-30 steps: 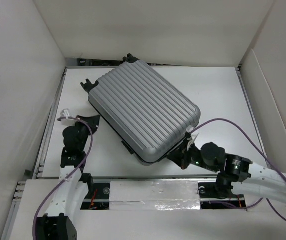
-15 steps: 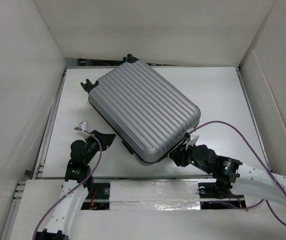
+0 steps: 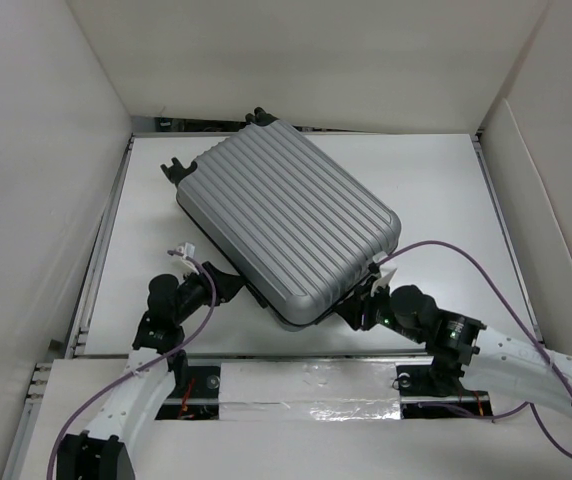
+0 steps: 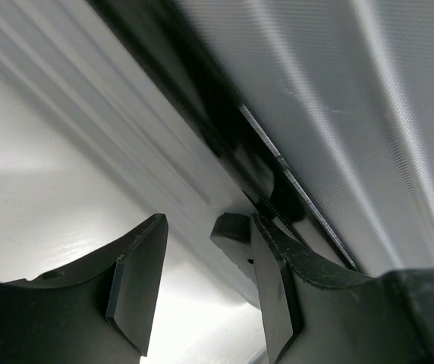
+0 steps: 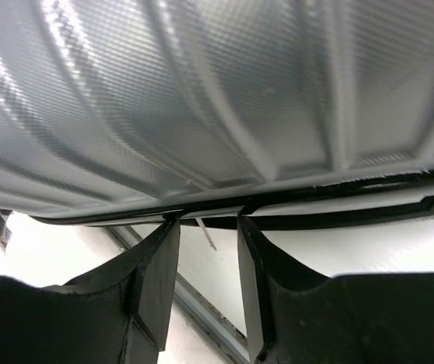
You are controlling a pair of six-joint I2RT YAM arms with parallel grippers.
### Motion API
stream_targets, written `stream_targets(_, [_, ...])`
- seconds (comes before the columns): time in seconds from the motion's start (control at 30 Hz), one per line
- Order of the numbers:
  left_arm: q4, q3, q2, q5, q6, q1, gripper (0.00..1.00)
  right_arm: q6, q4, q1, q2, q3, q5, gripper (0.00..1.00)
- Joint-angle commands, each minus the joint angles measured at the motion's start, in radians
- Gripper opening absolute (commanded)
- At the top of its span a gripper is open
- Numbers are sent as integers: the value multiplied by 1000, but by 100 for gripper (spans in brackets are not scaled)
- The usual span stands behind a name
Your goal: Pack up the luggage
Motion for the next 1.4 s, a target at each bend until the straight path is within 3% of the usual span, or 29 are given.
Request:
stream_targets(0.0, [76,-86,3,-1,27,-82,45,-34,79,-8,10,5,-31,43])
stream_targets(0.23, [46,-69,-12,-189,-17,-300,45,-18,96,-8,77,-1,-33,44])
stream_targets(0.37, [68,-71,28,-282,-62,-425,45,-27,145,-17,79,-21,-25,39])
stream_targets(0.47, [112,-62,63,-314,-88,-482,44,-21,135,-17,70,-24,-19,30])
stream_targets(0.6, [132,-54,89,-355,-103,-521,43,-1,119,-17,51,-53,-28,30])
stream_targets(0.63, [138,-54,94,-357,-109,-521,42,1,116,-17,45,-56,-32,23])
stream_targets(0.67, [149,-54,97,-352,-117,-521,42,5,115,-17,39,-60,-32,5])
stream_targets(0.7, [190,-60,97,-346,-141,-521,42,19,110,-17,28,-62,-32,2])
stream_targets(0.9, [382,-60,212,-427,-200,-654,42,-10,73,-17,42,1,43,0])
stream_targets(1.0, [495,19,373,-518,-198,-740,44,-124,41,-64,134,148,86,0])
stream_targets(1.17, [621,135,606,-610,-223,-838,44,-249,84,-322,227,252,-29,0])
stream_targets(1.27, [631,136,631,-671,-234,-892,44,-249,147,-507,235,240,-159,0])
stream_targets(1.37, [605,135,634,-690,-223,-924,45,-234,194,-584,261,217,-206,0])
